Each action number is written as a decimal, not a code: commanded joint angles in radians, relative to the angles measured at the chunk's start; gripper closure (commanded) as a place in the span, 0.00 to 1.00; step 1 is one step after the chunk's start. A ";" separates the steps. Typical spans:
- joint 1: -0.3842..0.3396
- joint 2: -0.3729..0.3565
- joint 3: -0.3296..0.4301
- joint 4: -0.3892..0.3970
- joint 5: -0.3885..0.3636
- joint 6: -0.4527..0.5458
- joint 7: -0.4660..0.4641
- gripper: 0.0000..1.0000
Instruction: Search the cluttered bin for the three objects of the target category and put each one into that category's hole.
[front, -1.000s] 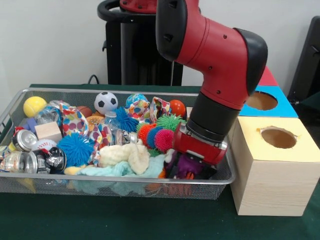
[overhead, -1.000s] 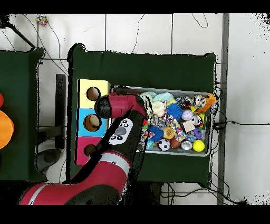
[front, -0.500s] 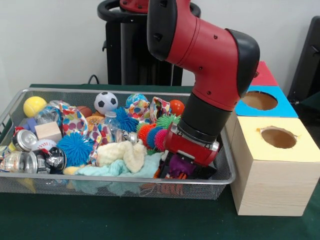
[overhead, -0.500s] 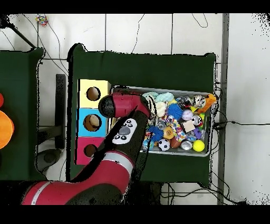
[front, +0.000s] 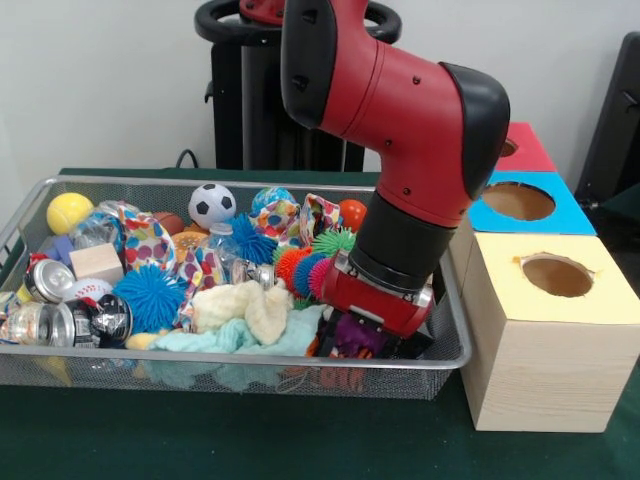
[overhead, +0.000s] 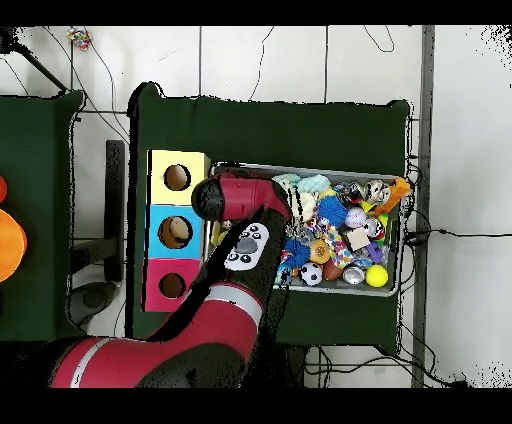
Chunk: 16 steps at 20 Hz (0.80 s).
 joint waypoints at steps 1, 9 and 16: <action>-0.092 0.044 0.192 0.038 0.039 0.049 0.101 0.00; -0.147 0.025 0.293 0.074 0.028 0.026 0.075 0.00; -0.155 0.028 0.308 0.070 0.005 0.007 0.080 0.00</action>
